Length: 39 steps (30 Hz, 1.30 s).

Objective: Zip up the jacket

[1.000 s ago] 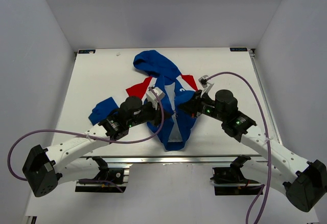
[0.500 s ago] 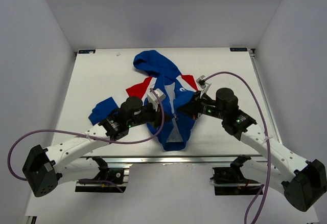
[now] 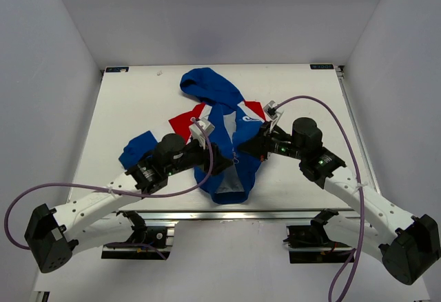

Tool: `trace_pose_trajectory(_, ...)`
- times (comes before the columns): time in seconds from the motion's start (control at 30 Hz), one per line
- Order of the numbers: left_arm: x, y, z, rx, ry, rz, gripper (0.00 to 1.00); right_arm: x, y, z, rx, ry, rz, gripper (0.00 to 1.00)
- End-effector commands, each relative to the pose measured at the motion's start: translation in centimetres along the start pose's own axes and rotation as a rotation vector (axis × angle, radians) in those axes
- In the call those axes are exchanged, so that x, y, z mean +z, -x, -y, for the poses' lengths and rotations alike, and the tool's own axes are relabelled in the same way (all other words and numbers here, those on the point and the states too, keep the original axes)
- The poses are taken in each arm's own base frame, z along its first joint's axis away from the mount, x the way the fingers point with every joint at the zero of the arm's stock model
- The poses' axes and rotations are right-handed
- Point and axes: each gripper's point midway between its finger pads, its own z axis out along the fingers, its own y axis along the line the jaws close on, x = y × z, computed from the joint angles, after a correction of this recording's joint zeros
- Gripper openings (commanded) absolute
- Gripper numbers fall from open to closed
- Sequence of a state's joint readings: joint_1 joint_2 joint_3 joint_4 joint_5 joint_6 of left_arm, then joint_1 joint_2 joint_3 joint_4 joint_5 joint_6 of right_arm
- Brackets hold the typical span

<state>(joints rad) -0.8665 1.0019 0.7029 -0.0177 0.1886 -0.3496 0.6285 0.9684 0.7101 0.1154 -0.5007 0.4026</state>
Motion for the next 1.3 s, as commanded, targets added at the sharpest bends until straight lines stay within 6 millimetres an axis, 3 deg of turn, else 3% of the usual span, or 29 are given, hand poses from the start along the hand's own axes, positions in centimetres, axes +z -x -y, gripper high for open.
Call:
trace_pose_trajectory(0.0,-0.6,1.5,0.7,-0.015,-0.021,0.081,0.73,0.2,1.6,-0.9,-0.059,0.049,0.05,0.0)
trace_pose_trajectory(0.13,-0.5,0.8,0.8,-0.048,-0.031,0.069,0.8,0.2,1.5,-0.7,-0.051,0.038,0.052,0.0)
trace_pose_trajectory(0.27,-0.3,-0.5,-1.0,-0.154,0.025,0.046,0.98,0.1,1.6,-0.8,-0.049,0.04,0.059,0.0)
trace_pose_trajectory(0.33,-0.5,-0.6,-2.1,-0.248,0.029,0.048,0.98,0.1,1.4,-0.6,-0.045,0.034,0.056,0.0)
trace_pose_trajectory(0.37,-0.5,-1.6,-2.8,-0.289,0.035,0.033,0.98,0.1,1.2,-0.5,-0.039,0.03,0.051,0.0)
trace_pose_trajectory(0.43,-0.9,-0.9,-3.7,-0.385,0.003,0.081,0.98,0.1,1.1,-0.3,-0.031,0.024,0.048,0.0)
trace_pose_trajectory(0.53,-1.6,-1.4,-3.0,-0.467,-0.136,0.111,0.98,0.3,0.4,0.3,-0.014,0.001,0.037,0.0)
trace_pose_trajectory(0.57,-1.9,-0.6,-1.7,-0.443,-0.221,0.142,0.98,0.4,-0.1,0.8,-0.003,-0.01,0.026,0.0)
trace_pose_trajectory(0.7,-1.8,-1.4,-0.6,-0.463,-0.309,0.103,0.98,0.9,-1.3,1.5,0.022,-0.024,0.011,0.0)
trace_pose_trajectory(0.97,-1.8,-1.7,-0.3,-0.482,-0.345,0.099,0.98,1.6,-2.3,2.2,0.066,-0.052,0.014,0.0)
trace_pose_trajectory(1.27,-0.6,-3.8,-0.9,-0.524,-0.346,0.017,0.96,1.6,-1.8,2.0,0.096,-0.058,0.051,0.0)
